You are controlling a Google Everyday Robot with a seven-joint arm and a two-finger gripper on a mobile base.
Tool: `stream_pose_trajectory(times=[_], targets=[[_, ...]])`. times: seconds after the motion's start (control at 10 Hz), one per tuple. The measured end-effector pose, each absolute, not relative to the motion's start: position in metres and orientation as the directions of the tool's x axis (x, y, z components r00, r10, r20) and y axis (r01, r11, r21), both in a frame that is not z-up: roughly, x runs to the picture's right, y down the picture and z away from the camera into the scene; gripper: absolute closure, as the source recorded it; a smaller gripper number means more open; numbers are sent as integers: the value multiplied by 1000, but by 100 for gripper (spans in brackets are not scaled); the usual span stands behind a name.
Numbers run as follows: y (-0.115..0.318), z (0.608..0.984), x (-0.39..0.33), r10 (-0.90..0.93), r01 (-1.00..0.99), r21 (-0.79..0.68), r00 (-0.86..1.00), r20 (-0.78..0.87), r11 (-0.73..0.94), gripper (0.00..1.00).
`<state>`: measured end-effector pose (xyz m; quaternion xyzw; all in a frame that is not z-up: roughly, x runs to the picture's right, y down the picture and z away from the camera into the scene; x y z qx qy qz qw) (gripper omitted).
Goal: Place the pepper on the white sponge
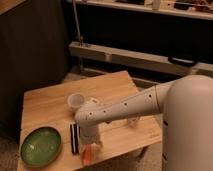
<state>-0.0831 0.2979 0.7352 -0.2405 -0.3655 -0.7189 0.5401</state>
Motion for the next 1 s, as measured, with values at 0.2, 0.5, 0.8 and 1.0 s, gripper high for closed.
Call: stream_pose_trajectory(times=[0.2,0.5,0.8,1.0], targets=[[302,735,-86,-596,952,267,-304,743,-152,34],[310,734,-96,-581,946,280,-323,747,-166,34],[317,736,-103,-570,943,285,-332,752,-174,34],[321,740,-106,-566,944,277,-329,756,-179,34]])
